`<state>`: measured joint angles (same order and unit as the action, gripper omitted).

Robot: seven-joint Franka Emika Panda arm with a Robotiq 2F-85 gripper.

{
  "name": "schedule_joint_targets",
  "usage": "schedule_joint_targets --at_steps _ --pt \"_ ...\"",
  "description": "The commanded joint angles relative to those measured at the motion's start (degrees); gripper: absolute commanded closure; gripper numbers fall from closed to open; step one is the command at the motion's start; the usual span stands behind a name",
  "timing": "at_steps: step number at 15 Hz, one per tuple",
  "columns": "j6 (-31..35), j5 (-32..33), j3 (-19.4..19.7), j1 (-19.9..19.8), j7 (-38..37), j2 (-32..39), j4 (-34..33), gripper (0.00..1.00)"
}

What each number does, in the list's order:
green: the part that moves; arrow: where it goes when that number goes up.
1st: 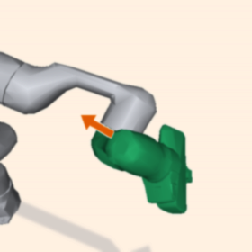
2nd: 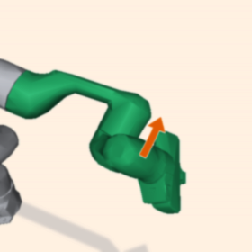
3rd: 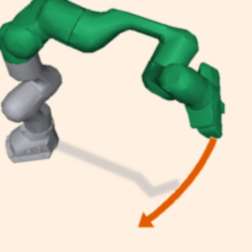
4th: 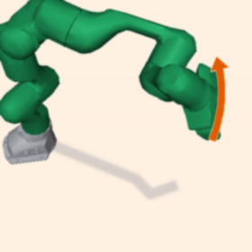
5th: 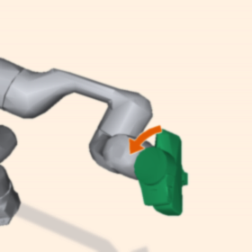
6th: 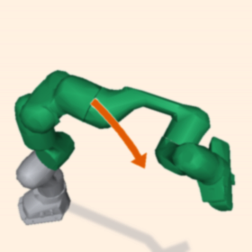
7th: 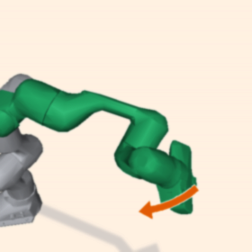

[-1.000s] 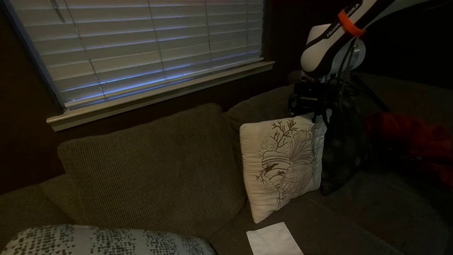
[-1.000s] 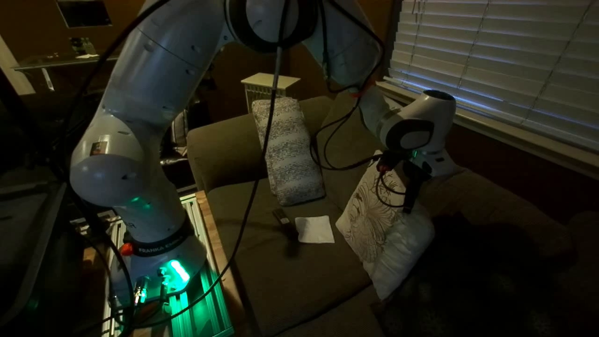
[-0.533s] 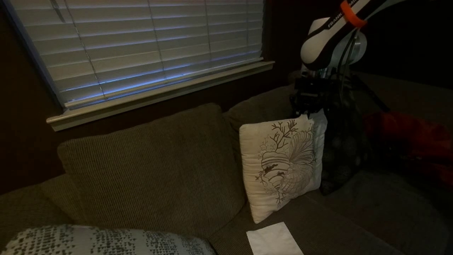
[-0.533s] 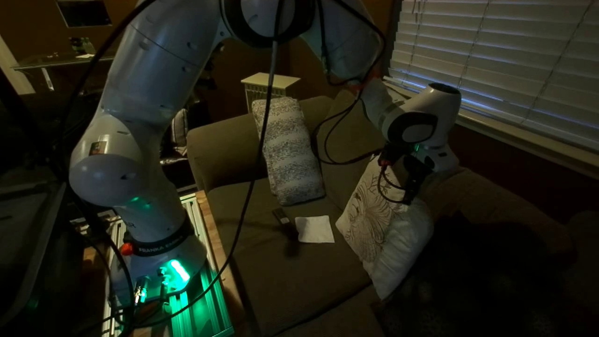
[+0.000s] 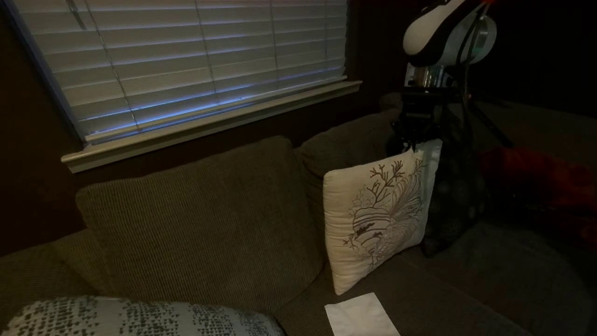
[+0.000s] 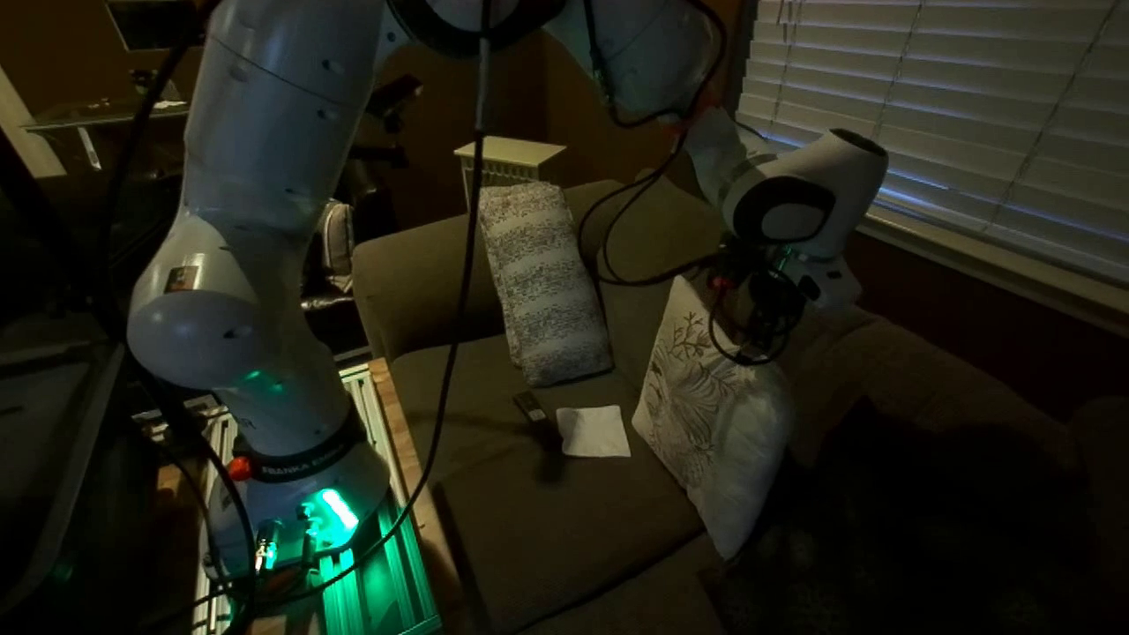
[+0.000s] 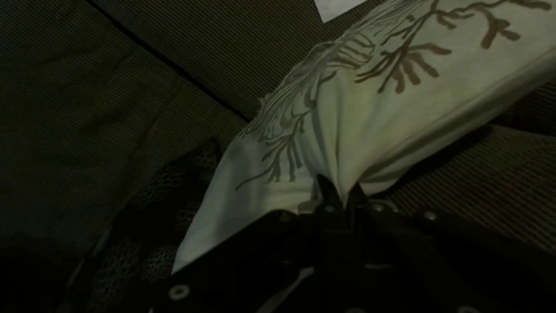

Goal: Move the pillow from the left to the right and the one on the right to the left

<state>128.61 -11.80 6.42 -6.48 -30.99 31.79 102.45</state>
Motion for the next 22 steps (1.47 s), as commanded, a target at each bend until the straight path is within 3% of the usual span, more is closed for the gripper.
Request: schedule_joint_targets --at_steps 1,4,8,16,22 --pt "-4.50 1.18 1.42 0.41 4.21 -7.60 5.89 0.98" --pt "-9.72 2.38 2.25 0.02 7.13 -11.11 8.20 0.98" --pt "-11.62 8.59 5.44 1.27 2.79 -16.43 12.84 0.98" --pt "-9.97 8.69 5.53 1.57 -10.87 -24.99 22.09 0.98" --pt "-9.28 12.35 6.07 -0.58 -9.28 -30.47 28.69 0.98"
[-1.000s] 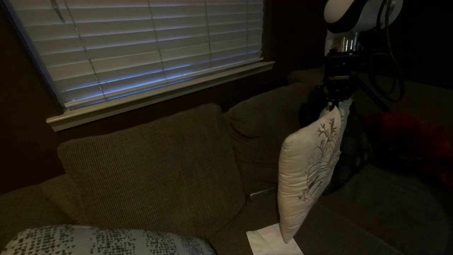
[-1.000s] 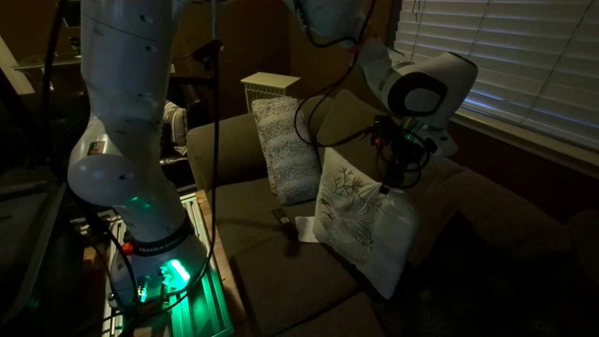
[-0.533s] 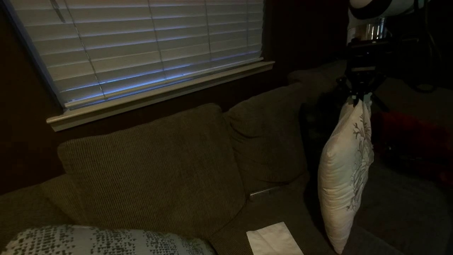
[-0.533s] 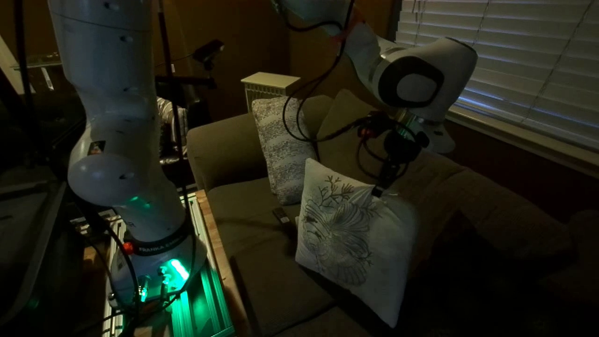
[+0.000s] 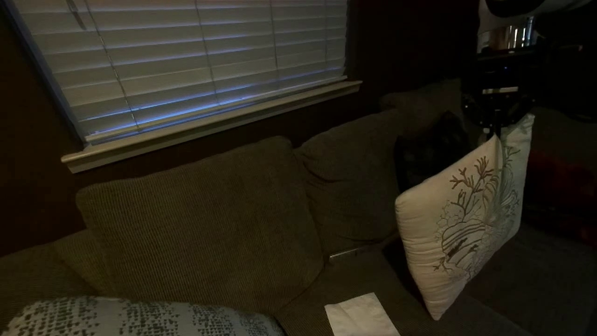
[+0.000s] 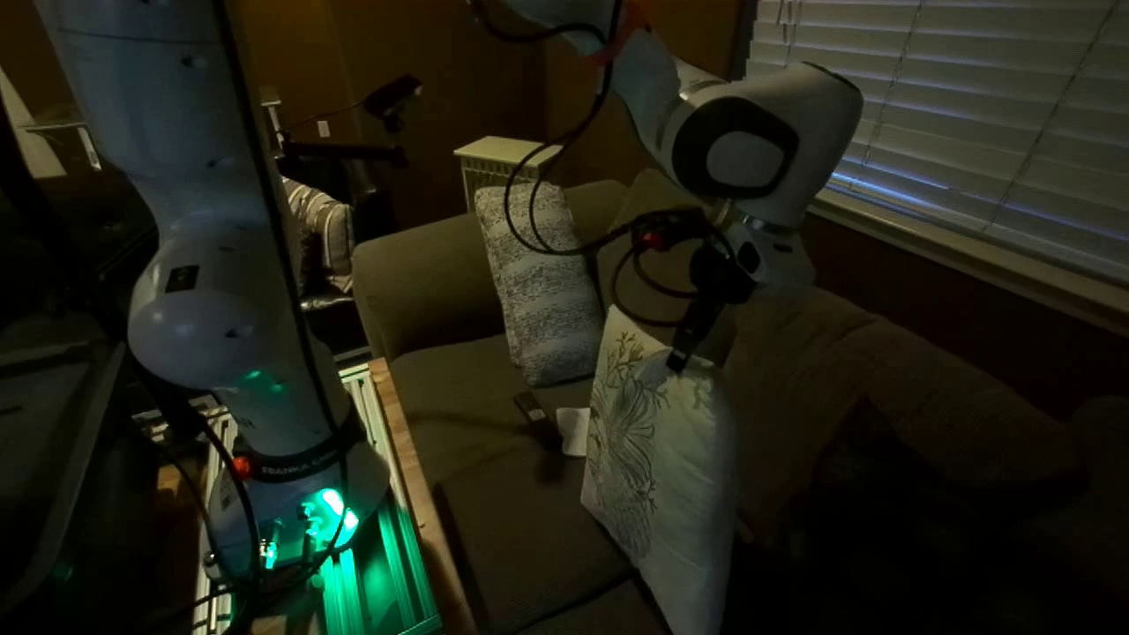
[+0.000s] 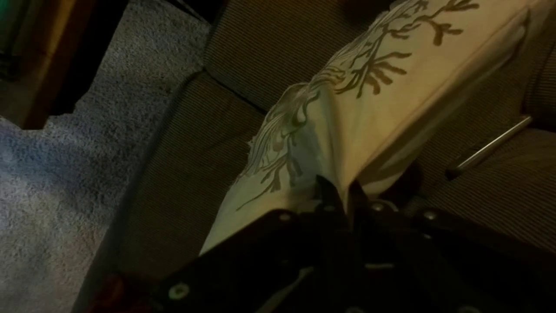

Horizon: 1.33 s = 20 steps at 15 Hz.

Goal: Move the pillow from the left to the right and the one on the right to the left

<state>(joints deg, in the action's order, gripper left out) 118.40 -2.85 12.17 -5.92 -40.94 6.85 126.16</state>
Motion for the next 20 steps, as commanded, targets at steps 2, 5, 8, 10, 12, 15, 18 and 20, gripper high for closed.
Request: schedule_joint_targets --at_steps 2,5,8,10,12,15,18,20 --pt "2.61 6.39 1.21 -2.48 0.39 -7.05 7.59 0.98" --pt "6.80 11.20 2.70 -4.85 0.63 -9.20 10.24 0.98" --pt "11.38 14.19 4.14 -7.44 1.66 -9.70 11.19 0.98" --pt "10.49 12.28 3.64 -7.66 1.31 -6.69 9.31 0.93" --pt "12.33 12.33 4.21 -8.67 2.16 -7.07 9.83 0.93" --pt "12.63 12.34 4.15 -8.71 2.24 -7.24 10.04 0.93" --pt "12.46 12.24 4.34 -8.92 2.83 -6.51 9.37 0.98" --pt "10.98 10.30 5.26 -9.81 7.72 -4.49 7.51 0.98"
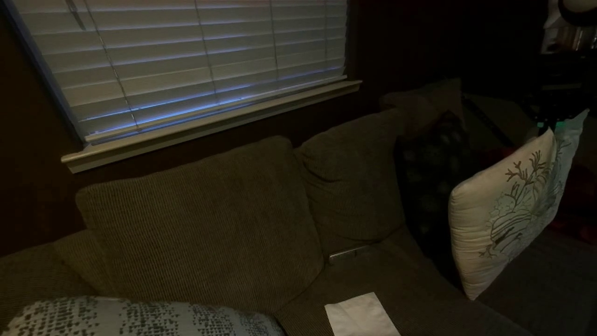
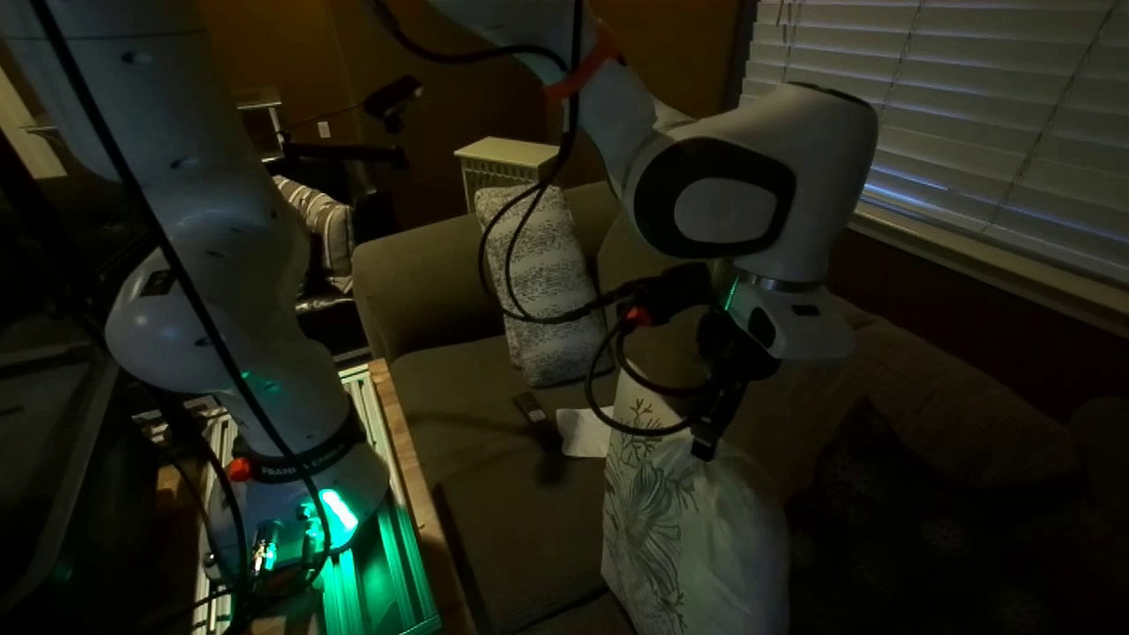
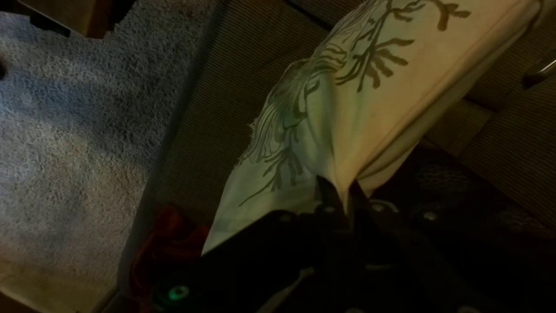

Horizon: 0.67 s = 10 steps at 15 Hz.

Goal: Move the pillow from the left to the right and the one on the right to the left

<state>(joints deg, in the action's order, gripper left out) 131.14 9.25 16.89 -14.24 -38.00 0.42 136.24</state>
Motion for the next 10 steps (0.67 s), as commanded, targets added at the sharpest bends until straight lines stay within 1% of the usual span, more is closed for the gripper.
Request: schedule_joint_targets --at_steps 1,5,10 --pt "-1.74 -2.13 1.06 -1.99 7.20 2.44 -2.96 0.98" --pt "-0.39 -0.99 3.26 -4.17 14.40 5.24 -5.67 0.98" --pt "3.11 -5.16 5.67 -7.46 20.99 10.65 -11.61 0.98"
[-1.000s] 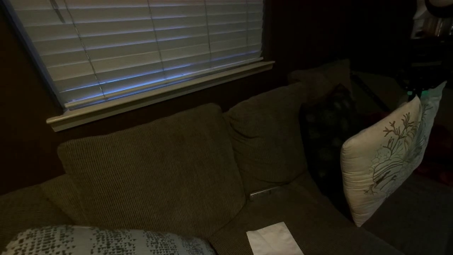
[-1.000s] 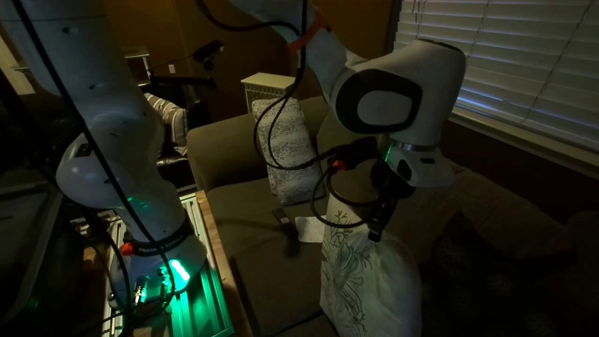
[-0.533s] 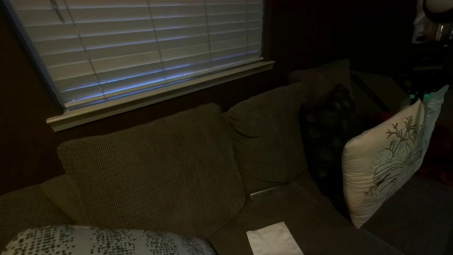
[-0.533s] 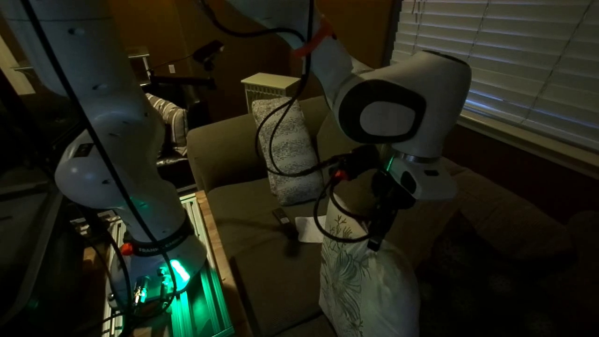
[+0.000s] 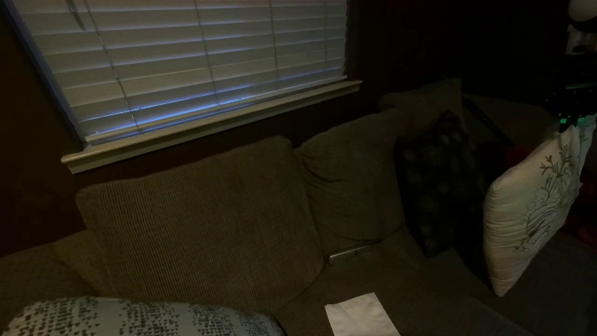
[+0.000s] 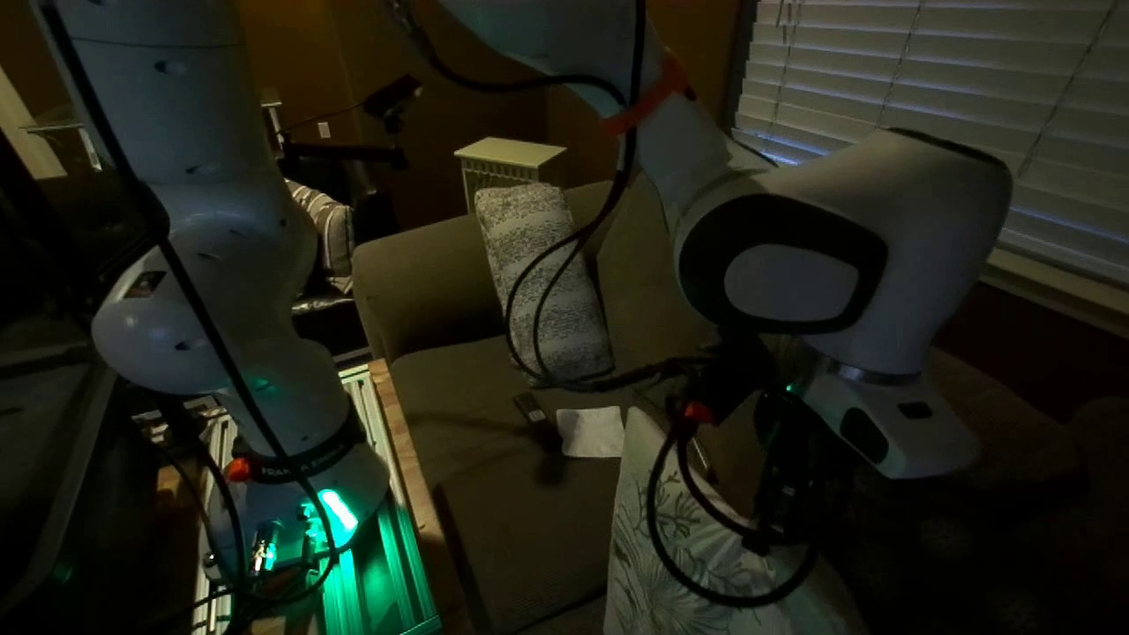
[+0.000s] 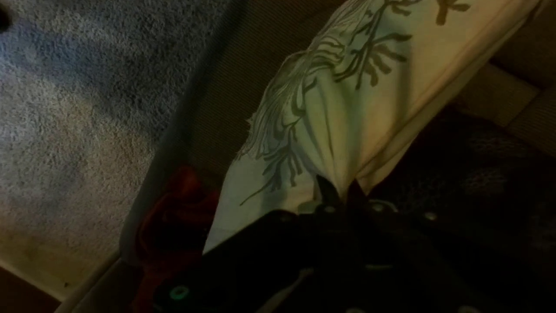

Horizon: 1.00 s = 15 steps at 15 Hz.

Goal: Move the pillow from the left to the right and the one on the right to the left

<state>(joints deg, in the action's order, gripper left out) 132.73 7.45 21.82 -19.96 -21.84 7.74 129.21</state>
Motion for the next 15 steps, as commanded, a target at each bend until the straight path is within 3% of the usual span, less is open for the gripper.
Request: schedule_joint_targets --at_steps 1,7,15 --pt "2.21 -4.26 0.92 -2.32 6.08 4.82 -6.01 0.98" --pt "5.58 -13.20 -0.81 -5.48 13.62 13.94 -14.07 0.98" --pt "10.19 -16.59 -1.68 -6.96 11.62 23.67 -24.74 0.98"
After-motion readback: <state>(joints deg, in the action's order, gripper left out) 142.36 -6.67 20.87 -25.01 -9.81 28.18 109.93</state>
